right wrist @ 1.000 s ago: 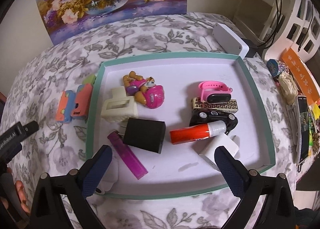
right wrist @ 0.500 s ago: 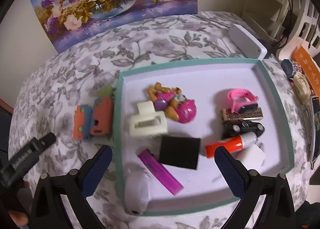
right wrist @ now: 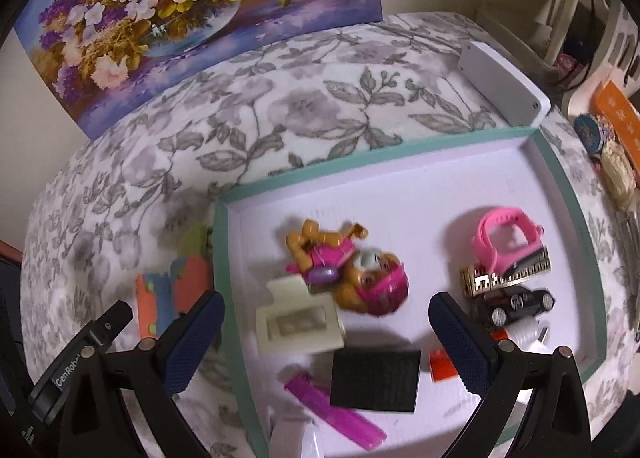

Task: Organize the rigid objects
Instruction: 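Move both tools out of the tray toward the two folding toys, then close the left tool on the orange-and-blue folding toy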

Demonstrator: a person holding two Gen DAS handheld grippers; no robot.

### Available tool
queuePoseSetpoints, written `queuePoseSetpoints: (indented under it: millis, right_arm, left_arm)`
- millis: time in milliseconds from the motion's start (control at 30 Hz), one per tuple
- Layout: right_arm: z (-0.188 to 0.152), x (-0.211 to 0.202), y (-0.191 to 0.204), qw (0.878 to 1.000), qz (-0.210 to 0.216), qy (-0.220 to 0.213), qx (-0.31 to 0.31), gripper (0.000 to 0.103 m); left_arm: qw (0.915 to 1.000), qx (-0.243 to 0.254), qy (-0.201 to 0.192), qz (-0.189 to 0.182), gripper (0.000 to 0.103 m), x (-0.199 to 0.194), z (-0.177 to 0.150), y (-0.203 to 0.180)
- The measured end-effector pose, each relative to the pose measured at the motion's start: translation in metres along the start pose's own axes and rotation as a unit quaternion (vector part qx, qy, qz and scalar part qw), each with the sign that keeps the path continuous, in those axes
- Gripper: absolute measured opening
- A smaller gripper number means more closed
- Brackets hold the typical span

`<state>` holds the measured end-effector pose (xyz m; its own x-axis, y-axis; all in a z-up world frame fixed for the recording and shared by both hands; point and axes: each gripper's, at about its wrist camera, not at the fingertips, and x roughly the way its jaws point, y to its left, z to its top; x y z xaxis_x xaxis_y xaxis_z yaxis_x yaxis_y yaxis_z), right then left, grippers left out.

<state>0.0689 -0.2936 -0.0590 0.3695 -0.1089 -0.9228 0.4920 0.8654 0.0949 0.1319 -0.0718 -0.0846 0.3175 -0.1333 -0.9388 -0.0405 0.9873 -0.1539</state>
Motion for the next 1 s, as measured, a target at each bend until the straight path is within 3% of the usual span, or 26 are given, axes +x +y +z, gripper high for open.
queuePoseSetpoints:
  millis: [567,667,733,900,967,1000]
  right_arm:
    - [0.000,0.009,0.013,1.000,-0.005,0.005,-0.026,0.103]
    - [0.001,0.008,0.014,1.000,-0.003,0.004,-0.028,0.103]
    - [0.001,0.007,0.015,1.000,0.002,0.000,-0.029,0.103]
    - [0.001,0.002,0.022,0.999,0.015,-0.012,-0.038,0.103]
    - [0.001,0.002,0.024,0.999,0.016,-0.014,-0.040,0.103]
    - [0.001,0.002,0.024,0.999,0.016,-0.013,-0.040,0.103]
  left_arm:
    - [0.9984,0.053,0.018,0.000,0.097,0.015,-0.003,-0.017]
    - [0.9982,0.056,0.016,-0.016,0.083,0.014,-0.003,-0.017]
    - [0.9972,0.063,0.019,-0.037,0.064,0.011,-0.002,-0.020]
    - [0.9935,0.102,0.036,-0.034,0.057,0.017,-0.008,-0.035]
    - [0.9930,0.112,0.029,-0.022,0.052,0.017,-0.010,-0.037]
    - [0.9928,0.115,0.027,-0.021,0.045,0.016,-0.010,-0.037]
